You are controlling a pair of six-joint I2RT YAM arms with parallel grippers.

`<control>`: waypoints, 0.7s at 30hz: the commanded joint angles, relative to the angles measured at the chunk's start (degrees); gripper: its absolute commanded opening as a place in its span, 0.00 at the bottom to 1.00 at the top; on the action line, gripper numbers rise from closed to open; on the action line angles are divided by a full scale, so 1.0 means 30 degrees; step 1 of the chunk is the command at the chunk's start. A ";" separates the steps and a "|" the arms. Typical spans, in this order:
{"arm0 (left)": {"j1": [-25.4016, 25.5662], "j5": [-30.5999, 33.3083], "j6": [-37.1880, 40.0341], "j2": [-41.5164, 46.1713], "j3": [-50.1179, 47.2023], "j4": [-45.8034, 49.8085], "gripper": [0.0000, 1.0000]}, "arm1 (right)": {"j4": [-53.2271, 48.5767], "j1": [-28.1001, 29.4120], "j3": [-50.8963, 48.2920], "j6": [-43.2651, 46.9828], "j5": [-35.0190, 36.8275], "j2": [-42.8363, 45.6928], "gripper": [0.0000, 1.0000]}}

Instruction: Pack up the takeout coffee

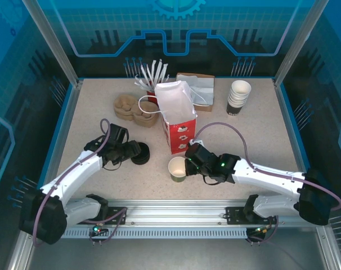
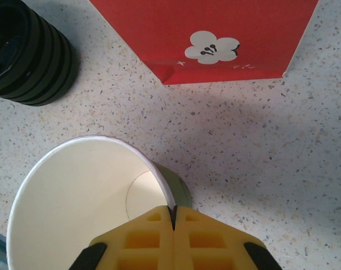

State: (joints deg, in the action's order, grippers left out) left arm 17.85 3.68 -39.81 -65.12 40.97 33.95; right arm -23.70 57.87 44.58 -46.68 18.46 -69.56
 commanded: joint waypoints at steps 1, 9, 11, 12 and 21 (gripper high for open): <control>0.0144 0.0274 0.0494 -0.0617 0.0394 -0.0200 0.64 | 0.0081 0.0295 0.0705 0.0239 -0.0088 -0.0377 0.00; 0.0145 0.0382 0.0866 -0.1432 0.0799 -0.0164 0.44 | -0.0341 0.0311 0.0789 0.0317 0.0058 -0.0353 0.01; 0.0144 0.0399 0.0935 -0.1623 0.0901 -0.0098 0.40 | -0.0448 0.0311 0.0714 0.0285 0.0087 -0.0279 0.03; 0.0145 0.0399 0.0958 -0.1664 0.0934 -0.0098 0.38 | -0.0492 0.0311 0.0651 0.0252 0.0116 -0.0230 0.04; 0.0171 0.0267 0.1083 -0.1965 0.1050 0.0015 0.28 | -0.0739 0.0313 0.0272 -0.0015 0.0271 0.0378 0.13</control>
State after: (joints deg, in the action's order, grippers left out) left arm 17.87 3.90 -37.34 -70.37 42.44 33.54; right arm -24.67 58.13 45.47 -46.28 18.48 -69.80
